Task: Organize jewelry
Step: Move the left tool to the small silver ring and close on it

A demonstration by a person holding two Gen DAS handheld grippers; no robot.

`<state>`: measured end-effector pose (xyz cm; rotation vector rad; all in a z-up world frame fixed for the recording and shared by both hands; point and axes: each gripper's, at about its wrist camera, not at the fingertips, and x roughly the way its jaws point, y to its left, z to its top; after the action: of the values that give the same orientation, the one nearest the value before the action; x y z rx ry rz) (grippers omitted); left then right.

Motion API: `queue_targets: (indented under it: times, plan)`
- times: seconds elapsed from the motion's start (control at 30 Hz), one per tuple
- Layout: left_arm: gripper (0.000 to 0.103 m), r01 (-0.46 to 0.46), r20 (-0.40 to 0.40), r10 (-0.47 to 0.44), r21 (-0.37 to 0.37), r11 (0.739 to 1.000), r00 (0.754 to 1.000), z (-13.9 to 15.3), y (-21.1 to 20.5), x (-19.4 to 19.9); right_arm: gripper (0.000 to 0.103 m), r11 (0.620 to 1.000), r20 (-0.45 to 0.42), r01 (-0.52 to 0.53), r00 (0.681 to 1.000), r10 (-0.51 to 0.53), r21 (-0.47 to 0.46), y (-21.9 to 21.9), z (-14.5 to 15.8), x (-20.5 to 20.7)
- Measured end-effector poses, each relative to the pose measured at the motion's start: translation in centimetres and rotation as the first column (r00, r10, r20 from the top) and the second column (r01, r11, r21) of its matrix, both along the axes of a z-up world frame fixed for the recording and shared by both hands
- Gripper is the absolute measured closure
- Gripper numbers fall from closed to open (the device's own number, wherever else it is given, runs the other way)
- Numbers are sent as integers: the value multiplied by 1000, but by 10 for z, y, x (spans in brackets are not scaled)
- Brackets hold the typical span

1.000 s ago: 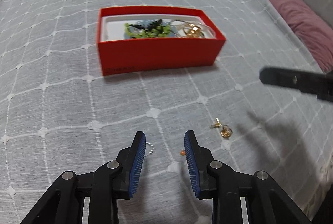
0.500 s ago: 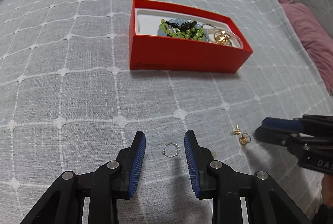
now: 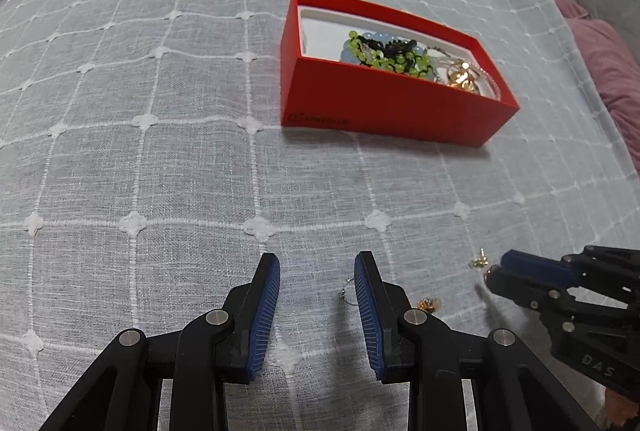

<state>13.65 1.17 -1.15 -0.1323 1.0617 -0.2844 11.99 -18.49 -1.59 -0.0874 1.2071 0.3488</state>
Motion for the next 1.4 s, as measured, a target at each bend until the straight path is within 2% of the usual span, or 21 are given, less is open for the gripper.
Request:
queue_targets:
  times: [0.1,0.43,0.5,0.63,0.7,0.77,0.87,1.0,1.2,1.27,1.3,1.4]
  plan:
    - [70,1,-2,-1,13,1000,1000,-1,-3,0,102,1000,-8,12,1000,-12,-11,-2,-2,1]
    - [71,44,-22,-44,17,999,999,-9,-18,-1,102,995,-3,59,998,-59,83,-16,15,3]
    - [71,42,-29,-42,3,999,999,-9,-16,0,102,991,0,78,997,-79,113,-22,19,5]
    - [70,5,-75,-11,-88,996,997,-13,-4,5,102,977,-11,110,994,-110,183,-31,25,6]
    - [70,-20,-98,9,-117,993,995,-17,1,7,102,976,-6,112,994,-113,189,-31,27,5]
    - [70,-19,-92,12,-77,997,996,-20,-2,6,102,977,2,107,994,-109,186,-31,30,3]
    - [70,48,-52,-47,28,998,998,-21,-24,1,102,977,10,105,994,-108,183,-31,33,1]
    - [70,129,1,-131,176,976,991,-28,-52,-9,102,979,16,98,995,-102,179,-35,33,-4]
    - [69,123,29,-130,177,976,991,-30,-52,-5,102,976,20,102,994,-107,190,-52,33,-6]
    - [72,134,55,-150,223,966,987,-32,-59,-9,102,975,23,91,995,-97,204,-56,35,-9]
    - [76,142,63,-161,237,961,985,-32,-62,-11,102,974,24,86,995,-93,209,-58,35,-10]
    - [83,149,78,-171,234,961,982,-31,-63,-14,102,975,24,79,996,-86,205,-67,30,-12]
